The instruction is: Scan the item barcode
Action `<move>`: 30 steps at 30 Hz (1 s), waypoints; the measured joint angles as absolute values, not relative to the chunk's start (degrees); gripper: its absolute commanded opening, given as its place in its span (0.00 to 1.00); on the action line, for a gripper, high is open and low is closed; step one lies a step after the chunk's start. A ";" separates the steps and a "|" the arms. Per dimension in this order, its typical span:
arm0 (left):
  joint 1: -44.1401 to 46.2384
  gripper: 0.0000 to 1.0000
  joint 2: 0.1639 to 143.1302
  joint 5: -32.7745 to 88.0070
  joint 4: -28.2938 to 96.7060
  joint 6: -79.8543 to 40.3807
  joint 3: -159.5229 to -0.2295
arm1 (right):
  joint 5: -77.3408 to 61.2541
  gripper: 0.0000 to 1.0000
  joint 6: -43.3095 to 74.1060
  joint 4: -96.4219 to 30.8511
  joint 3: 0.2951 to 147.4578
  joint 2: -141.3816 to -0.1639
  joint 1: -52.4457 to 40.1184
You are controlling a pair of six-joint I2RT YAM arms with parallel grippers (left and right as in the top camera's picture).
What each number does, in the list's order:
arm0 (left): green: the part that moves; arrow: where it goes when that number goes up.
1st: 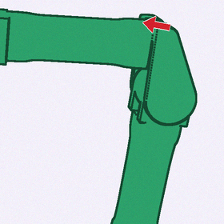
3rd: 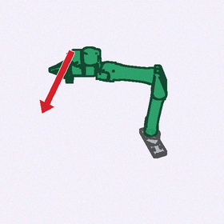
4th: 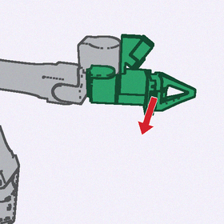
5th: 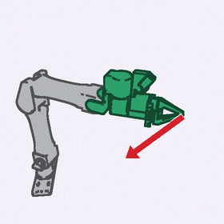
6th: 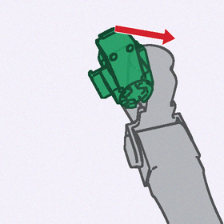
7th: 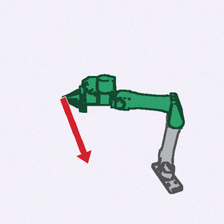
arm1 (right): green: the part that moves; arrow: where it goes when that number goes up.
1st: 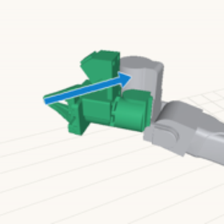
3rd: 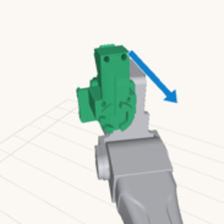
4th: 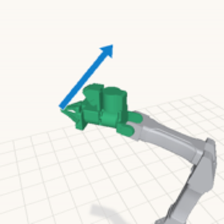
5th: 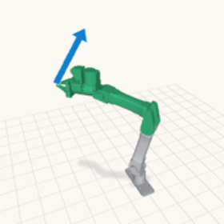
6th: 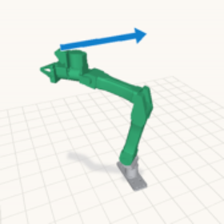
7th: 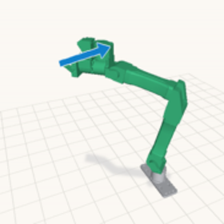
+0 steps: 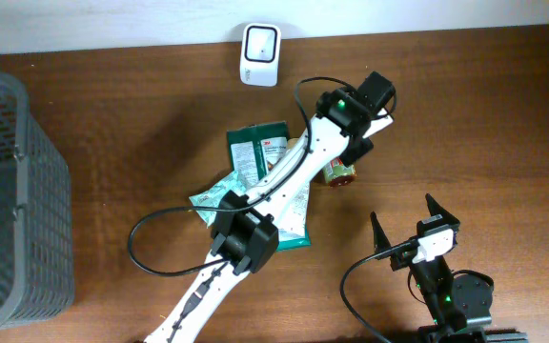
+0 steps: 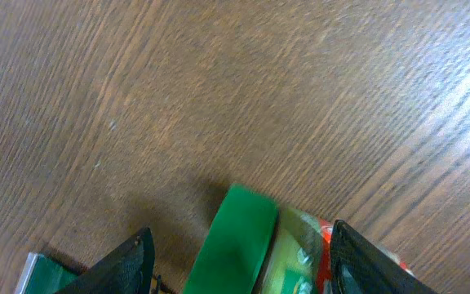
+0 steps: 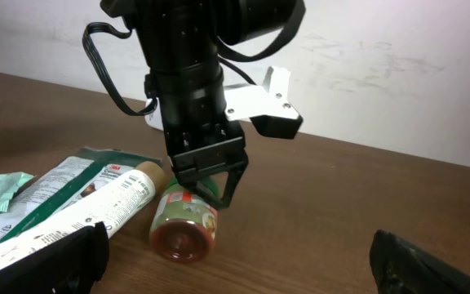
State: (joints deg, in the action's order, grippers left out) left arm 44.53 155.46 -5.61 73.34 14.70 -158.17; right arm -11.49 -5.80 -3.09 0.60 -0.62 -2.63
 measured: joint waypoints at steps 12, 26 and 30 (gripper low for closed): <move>43.05 0.59 153.56 -6.17 77.58 12.58 -158.26 | -11.49 0.98 -5.80 -3.09 0.60 -0.62 -2.63; 32.32 0.71 148.07 13.15 75.46 -6.94 -158.89 | -11.49 0.99 -5.82 -3.09 0.60 -0.62 -2.63; 33.39 0.72 148.14 11.11 74.32 -16.14 -158.91 | -11.49 0.98 -5.80 -3.09 0.60 -0.62 -2.63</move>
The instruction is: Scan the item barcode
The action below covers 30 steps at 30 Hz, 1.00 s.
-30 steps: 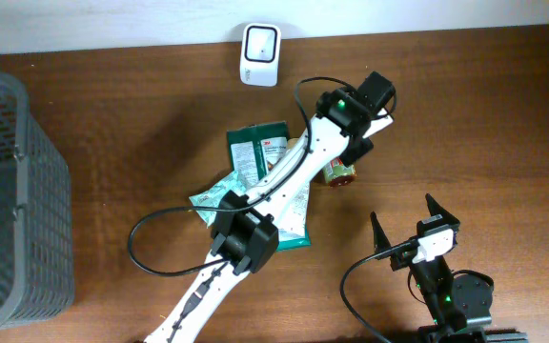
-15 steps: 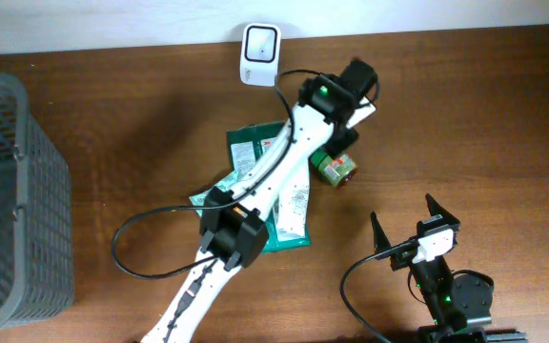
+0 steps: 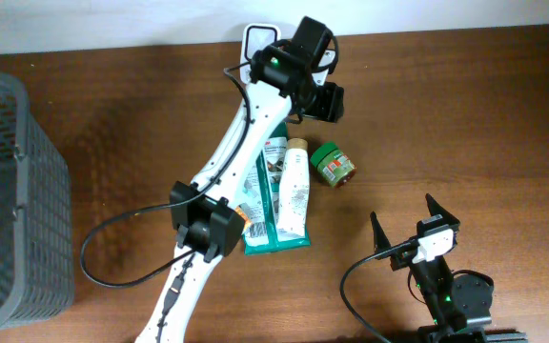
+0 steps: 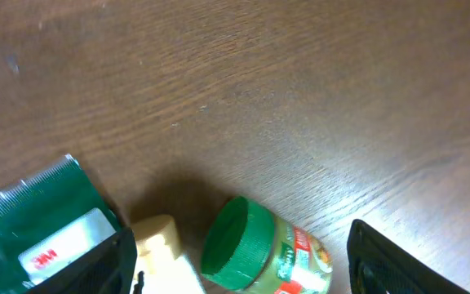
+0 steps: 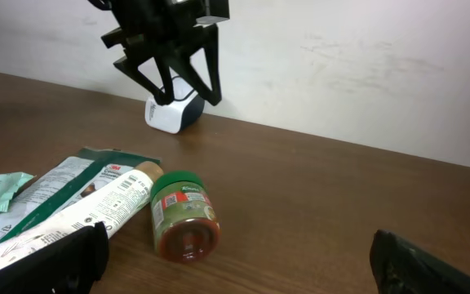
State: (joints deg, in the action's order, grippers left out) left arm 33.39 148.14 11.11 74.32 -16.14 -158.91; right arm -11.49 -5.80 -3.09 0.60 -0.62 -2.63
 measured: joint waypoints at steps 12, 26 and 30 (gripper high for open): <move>34.22 0.99 152.81 5.28 77.87 -32.23 -158.89 | -11.46 0.98 -5.82 -3.07 0.60 -0.62 -2.63; 35.92 0.89 152.81 7.03 78.30 -46.48 -158.89 | -11.49 0.98 -5.80 -3.07 0.60 -0.62 -2.63; 36.62 0.90 152.81 5.50 78.30 -53.32 -158.89 | -11.49 0.98 -5.80 -3.09 0.60 -0.62 -2.63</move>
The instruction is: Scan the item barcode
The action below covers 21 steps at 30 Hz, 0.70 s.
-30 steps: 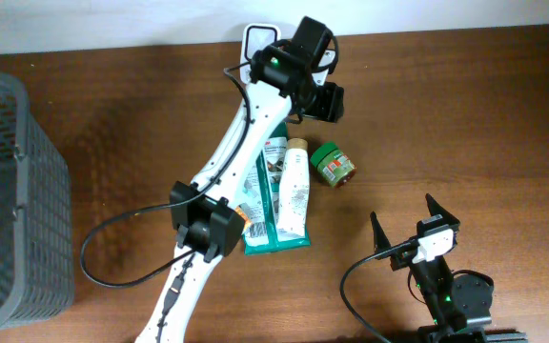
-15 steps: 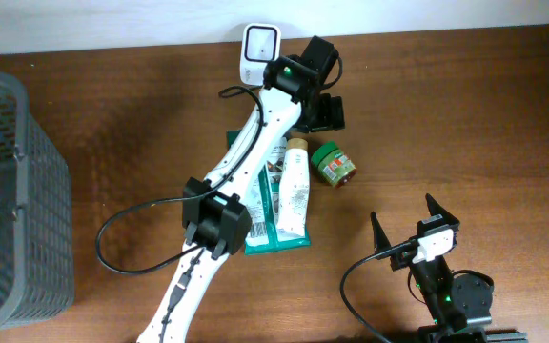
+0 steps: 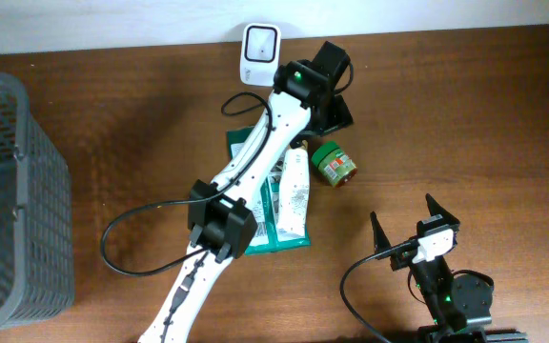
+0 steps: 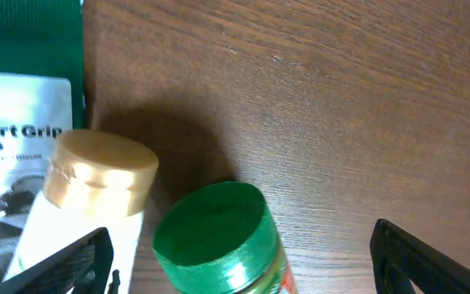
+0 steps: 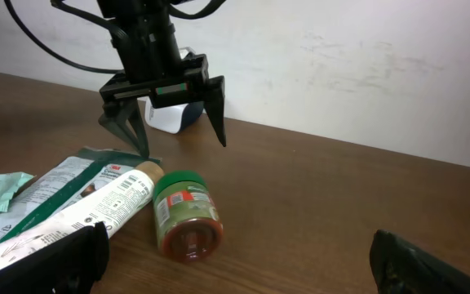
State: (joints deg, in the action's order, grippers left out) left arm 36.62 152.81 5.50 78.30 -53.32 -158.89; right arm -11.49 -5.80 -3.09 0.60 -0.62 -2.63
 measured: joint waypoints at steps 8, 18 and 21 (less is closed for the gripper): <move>39.64 0.87 155.37 4.03 79.20 -58.35 -158.91 | -11.49 0.98 -5.80 -3.09 0.60 -0.62 -2.63; 39.68 0.60 159.96 2.26 77.62 -59.44 -158.89 | -11.49 0.98 -5.78 -3.09 0.60 -0.62 -2.63; 39.70 0.50 160.00 1.58 77.89 -59.37 -158.91 | -11.46 0.98 -5.78 -3.09 0.60 -0.62 -2.63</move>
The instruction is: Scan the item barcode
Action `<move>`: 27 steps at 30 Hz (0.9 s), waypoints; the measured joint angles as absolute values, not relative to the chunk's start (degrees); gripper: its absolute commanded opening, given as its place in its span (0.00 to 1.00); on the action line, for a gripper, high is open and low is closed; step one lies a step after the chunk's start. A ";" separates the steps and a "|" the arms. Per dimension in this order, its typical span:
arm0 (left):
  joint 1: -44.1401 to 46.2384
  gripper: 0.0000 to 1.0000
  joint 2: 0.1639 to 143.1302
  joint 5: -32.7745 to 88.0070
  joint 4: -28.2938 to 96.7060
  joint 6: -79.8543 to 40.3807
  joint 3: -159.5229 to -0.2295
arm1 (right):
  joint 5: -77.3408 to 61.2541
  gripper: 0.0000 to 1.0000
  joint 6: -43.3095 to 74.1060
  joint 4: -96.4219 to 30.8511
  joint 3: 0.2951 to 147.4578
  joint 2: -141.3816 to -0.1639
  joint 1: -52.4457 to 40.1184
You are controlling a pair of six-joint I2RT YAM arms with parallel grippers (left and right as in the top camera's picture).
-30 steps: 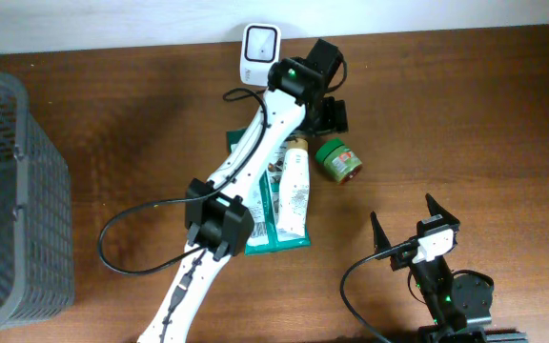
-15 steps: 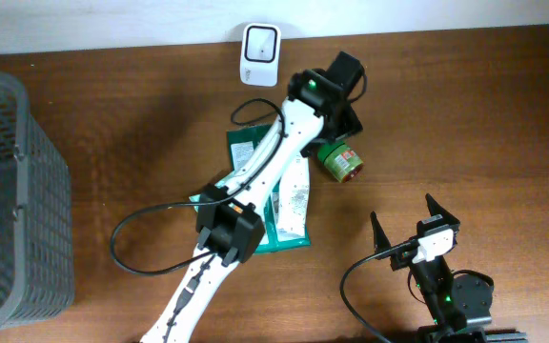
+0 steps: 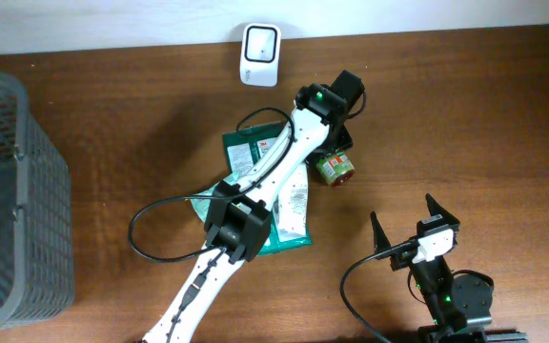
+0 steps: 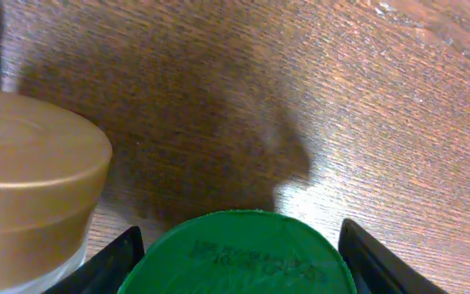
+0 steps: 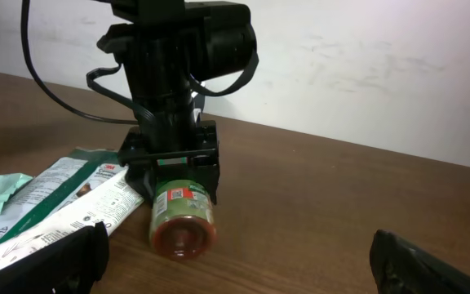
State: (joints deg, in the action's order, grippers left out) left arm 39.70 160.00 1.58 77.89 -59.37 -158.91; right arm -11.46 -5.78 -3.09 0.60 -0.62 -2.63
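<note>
A small jar (image 5: 182,214) with a green lid (image 4: 239,255) and a red base lies on its side on the wooden table, to the right of the packets; the overhead view shows the jar (image 3: 335,169) too. My left gripper (image 5: 172,175) is low over it and open. One finger stands on each side of the lid, which fills the gap in the left wrist view. The white barcode scanner (image 3: 259,42) stands at the back by the wall. My right gripper (image 3: 408,221) rests open and empty near the front edge, pointing at the jar.
A white tube with a gold cap (image 4: 31,204) lies just left of the jar, on top of green packets (image 3: 254,150). A grey mesh basket (image 3: 12,191) stands at the far left. The left arm's cable loops over the table (image 3: 146,238).
My left gripper was raised behind the jar, on the scanner side, with its fingers spread. Now it is down at the jar with a finger on each side of the green lid. The right arm is unchanged.
My left gripper was first low at the jar's lid. It was then raised and open near the scanner, with the jar left lying on the table. After that it hung just behind the jar, and now it is around the lid again.
</note>
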 measured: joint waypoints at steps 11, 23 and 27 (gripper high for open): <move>39.79 0.41 160.00 -6.07 77.30 -52.31 -160.40 | -11.49 0.98 -5.78 -3.07 0.60 -0.62 -2.63; 41.23 0.45 160.31 -19.81 68.77 -30.50 -170.60 | -11.49 0.98 -5.82 -3.09 0.60 -0.62 -2.63; 43.11 0.49 160.55 -24.18 63.18 -25.98 -170.67 | -11.49 0.98 -5.80 -3.09 0.60 -0.62 -2.63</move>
